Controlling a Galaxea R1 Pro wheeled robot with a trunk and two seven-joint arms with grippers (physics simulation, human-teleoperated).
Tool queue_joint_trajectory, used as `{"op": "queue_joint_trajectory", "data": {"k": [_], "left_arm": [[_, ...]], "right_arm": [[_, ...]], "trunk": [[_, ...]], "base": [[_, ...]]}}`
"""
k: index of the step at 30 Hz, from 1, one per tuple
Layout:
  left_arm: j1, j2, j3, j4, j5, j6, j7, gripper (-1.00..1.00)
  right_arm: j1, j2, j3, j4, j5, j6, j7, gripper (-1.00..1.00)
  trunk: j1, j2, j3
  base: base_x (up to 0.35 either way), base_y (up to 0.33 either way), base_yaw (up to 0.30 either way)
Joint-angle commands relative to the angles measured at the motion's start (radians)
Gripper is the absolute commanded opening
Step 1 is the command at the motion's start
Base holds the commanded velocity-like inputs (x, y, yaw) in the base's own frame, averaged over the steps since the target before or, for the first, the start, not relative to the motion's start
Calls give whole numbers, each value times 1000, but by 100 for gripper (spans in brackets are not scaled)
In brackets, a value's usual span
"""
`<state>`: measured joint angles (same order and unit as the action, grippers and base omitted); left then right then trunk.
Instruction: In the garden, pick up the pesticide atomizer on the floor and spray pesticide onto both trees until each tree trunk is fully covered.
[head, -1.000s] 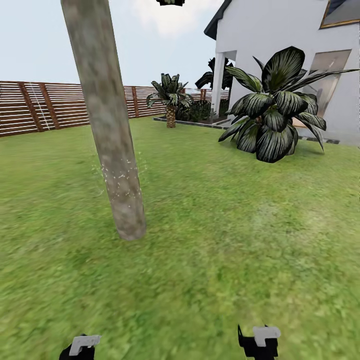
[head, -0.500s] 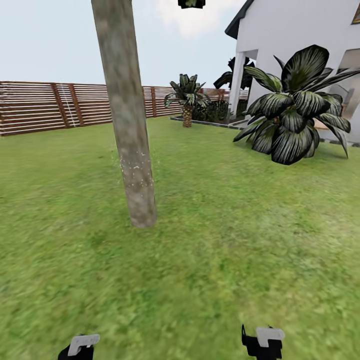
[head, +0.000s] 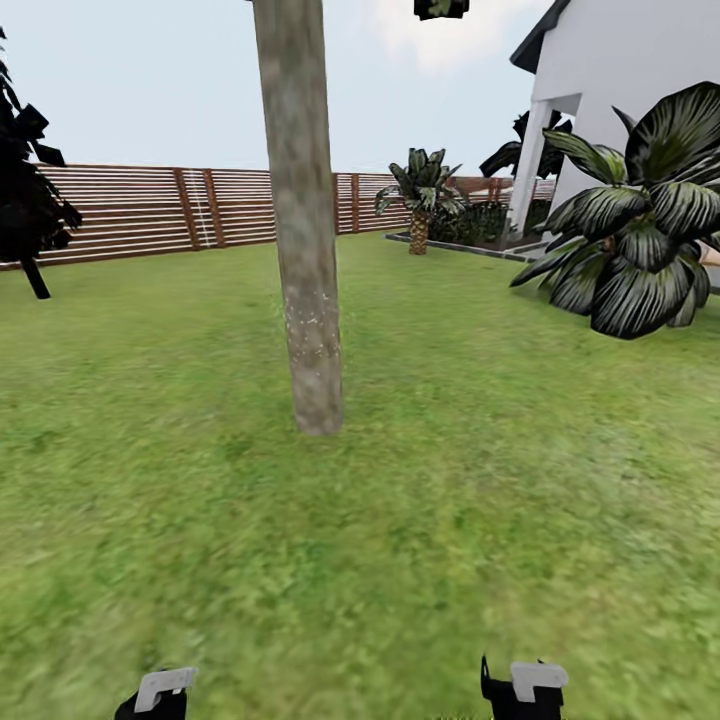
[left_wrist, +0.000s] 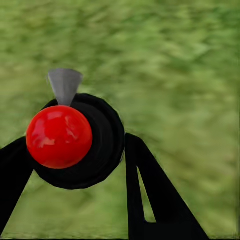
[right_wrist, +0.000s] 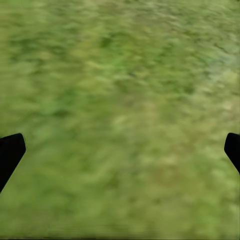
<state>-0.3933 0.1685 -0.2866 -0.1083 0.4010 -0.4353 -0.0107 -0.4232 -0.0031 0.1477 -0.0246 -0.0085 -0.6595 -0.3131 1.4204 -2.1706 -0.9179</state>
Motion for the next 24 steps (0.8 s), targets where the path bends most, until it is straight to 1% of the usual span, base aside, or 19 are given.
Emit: {"op": "queue_joint_trajectory", "data": {"k": [1,7,13,17,18,20,24], "left_arm": [[-1,0,-8,1,10,-3,-2,-100],[-1,0,-8,1,13,-3,-2,-100],[-1,2,-8,1,10,-1,-1,-100],[-1,0,-8,0,18,0,2,-100],[-1,1,-8,0,20,0,10,-100],[-1,2,-9,-1,21,-1,45,-100],[-1,3,-10,0,21,-3,50,-100]], "right_arm": [[0,0,8,0,-1,0,-7,100],[0,0,8,0,-1,0,-7,100],[0,0,7,0,-1,0,-7,100],[0,-1,7,-1,-1,0,-7,100],[0,-1,7,-1,-1,0,-7,100],[0,0,8,0,-1,0,-7,100],[0,0,8,0,-1,0,-7,100]], "trunk": [[-1,0,-1],[-1,0,-1],[-1,0,-1],[-1,0,-1],[-1,0,-1],[-1,0,-1],[-1,0,-1]], "base": [[-233,-204,282],[-199,-177,281],[-19,-16,282],[-1,-1,281],[0,0,281],[0,0,281],[0,0,282]]}}
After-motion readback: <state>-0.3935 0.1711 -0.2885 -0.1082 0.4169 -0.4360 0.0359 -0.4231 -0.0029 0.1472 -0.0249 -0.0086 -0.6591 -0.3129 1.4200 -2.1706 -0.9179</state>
